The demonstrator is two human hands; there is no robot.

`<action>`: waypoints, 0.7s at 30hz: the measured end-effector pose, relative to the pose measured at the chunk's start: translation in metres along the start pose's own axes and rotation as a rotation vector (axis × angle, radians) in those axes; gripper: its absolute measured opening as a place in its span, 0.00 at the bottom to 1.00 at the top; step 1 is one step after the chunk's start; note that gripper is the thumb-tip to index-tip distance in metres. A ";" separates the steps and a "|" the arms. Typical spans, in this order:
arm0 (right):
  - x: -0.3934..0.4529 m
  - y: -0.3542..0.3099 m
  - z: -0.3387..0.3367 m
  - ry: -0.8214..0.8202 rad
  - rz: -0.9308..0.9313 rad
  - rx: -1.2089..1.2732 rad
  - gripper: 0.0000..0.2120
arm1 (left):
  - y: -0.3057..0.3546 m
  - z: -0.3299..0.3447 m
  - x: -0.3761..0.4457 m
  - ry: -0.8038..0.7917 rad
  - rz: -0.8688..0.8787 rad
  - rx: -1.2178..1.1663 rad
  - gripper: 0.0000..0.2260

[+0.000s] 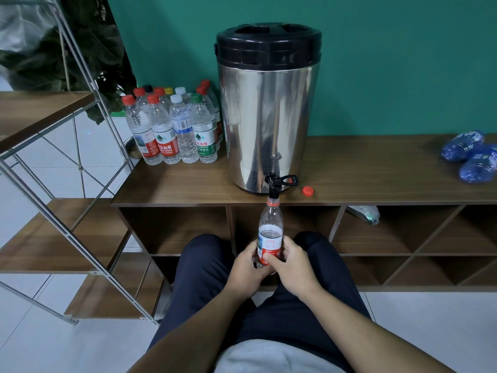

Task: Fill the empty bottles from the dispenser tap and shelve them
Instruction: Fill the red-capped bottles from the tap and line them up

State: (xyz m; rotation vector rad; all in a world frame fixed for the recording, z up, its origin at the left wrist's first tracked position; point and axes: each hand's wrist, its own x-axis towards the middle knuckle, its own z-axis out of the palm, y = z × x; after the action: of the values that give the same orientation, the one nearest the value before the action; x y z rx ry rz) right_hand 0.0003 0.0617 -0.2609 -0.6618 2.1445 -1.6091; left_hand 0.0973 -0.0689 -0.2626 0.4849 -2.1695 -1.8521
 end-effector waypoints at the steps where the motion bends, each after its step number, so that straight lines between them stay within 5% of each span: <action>1: 0.000 0.000 0.000 0.000 0.001 -0.001 0.23 | 0.000 0.000 0.000 0.001 0.000 0.003 0.25; 21: 0.000 0.000 0.000 0.011 -0.002 -0.007 0.23 | 0.000 0.000 0.001 0.002 0.009 0.023 0.25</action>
State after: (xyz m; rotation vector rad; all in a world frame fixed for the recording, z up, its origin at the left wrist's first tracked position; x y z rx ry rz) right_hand 0.0002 0.0617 -0.2606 -0.6594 2.1585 -1.6103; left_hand 0.0966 -0.0695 -0.2622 0.4803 -2.1901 -1.8238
